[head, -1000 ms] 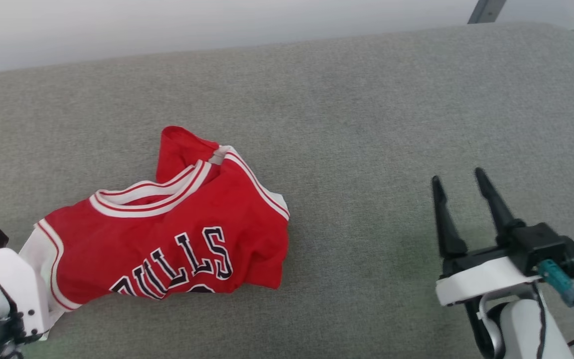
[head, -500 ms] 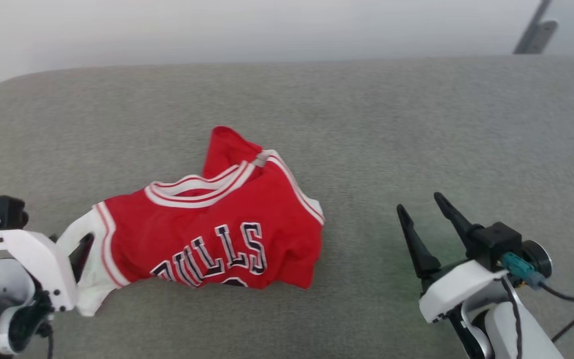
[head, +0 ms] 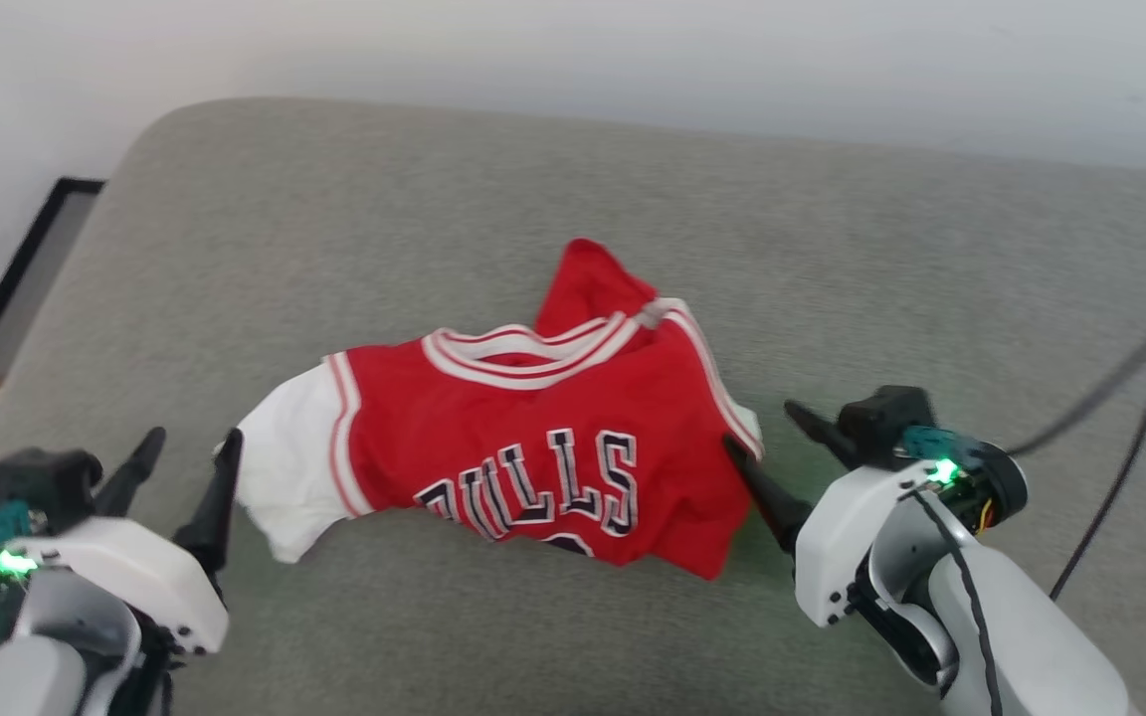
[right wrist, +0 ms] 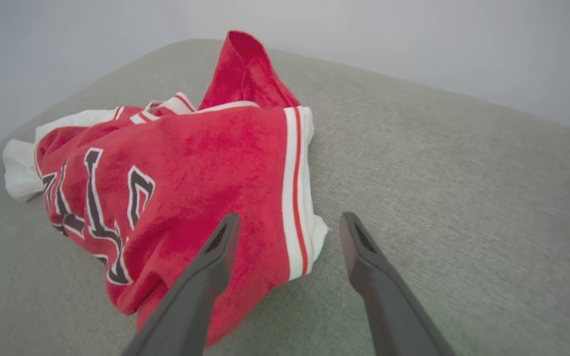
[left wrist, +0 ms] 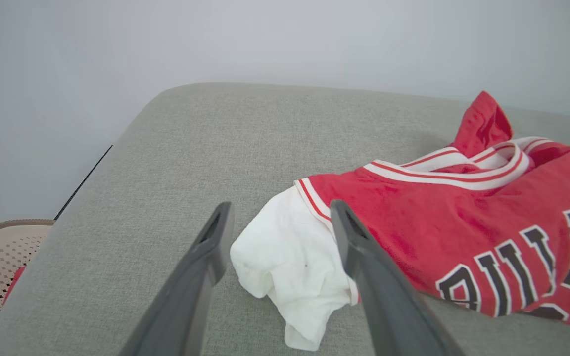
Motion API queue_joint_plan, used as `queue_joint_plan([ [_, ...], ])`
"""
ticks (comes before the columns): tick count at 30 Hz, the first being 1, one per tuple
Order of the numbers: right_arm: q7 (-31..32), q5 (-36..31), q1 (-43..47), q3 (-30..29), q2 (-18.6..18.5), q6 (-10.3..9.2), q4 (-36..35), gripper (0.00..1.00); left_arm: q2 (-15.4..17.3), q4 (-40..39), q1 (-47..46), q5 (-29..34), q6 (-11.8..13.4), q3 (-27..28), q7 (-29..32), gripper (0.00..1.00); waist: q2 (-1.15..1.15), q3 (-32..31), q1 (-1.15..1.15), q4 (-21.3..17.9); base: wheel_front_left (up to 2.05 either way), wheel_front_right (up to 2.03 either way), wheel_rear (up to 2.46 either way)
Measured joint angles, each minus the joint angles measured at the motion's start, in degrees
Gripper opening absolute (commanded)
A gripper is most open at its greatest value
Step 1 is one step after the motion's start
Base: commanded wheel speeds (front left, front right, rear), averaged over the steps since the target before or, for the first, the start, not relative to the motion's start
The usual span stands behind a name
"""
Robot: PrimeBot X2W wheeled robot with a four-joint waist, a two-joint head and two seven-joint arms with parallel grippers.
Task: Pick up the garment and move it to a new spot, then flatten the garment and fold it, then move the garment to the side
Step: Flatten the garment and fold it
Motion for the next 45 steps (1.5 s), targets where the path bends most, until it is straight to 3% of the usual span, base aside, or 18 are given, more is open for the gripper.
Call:
queue_joint_plan([
  [5, 7.4, 1.3, -3.3, 3.1, -1.5, -0.01, 4.5, 1.00, -2.8, -0.1, 1.7, 1.1, 0.0, -0.5, -6.0, 1.00, 0.00, 0.3, 0.00, 3.4, 0.00, 0.00, 0.00],
  [16, 15.1, 1.3, -10.1, 3.4, -0.1, 0.00, 20.1, 1.00, -8.0, 1.7, 4.6, 1.5, -1.0, -1.8, -14.0, 1.00, 0.00, 0.3, 0.00, 10.1, 0.00, 0.00, 0.00],
  [17, 14.9, 1.6, -10.6, 3.3, 0.0, 0.00, 21.2, 0.42, -8.2, 1.8, 4.6, 1.5, -1.0, -1.7, -14.5, 1.00, 0.00, 0.3, 0.00, 10.4, 0.00, 0.00, 0.00],
  [18, 14.5, 1.7, -11.1, 3.3, 0.1, 0.00, 22.4, 0.00, -8.5, 1.8, 4.6, 1.3, -1.2, -1.4, -15.0, 1.00, 0.00, 0.2, 0.01, 10.7, 0.00, 0.00, 0.00],
  [25, 13.1, 3.9, -13.0, 2.5, -0.7, 0.19, 25.7, 0.00, -9.0, 0.4, 7.2, 1.3, -1.3, 1.5, -16.7, 1.00, 0.00, -0.4, 0.00, 9.9, 0.00, 0.00, 0.00],
  [38, 13.5, 5.8, -11.1, -5.6, -13.5, 0.15, 23.2, 0.00, -10.9, -3.3, 12.6, 2.7, -1.7, 6.9, -17.2, 1.00, 0.00, -1.5, 0.00, 4.7, 0.00, 0.00, 0.00],
  [45, 12.3, 5.6, -9.4, -9.8, -15.1, 0.14, 21.4, 0.00, -14.0, -3.6, 14.0, 4.5, -3.1, 9.7, -17.2, 1.00, 0.00, -2.1, 0.00, 2.7, 0.00, 0.00, 0.00],
])
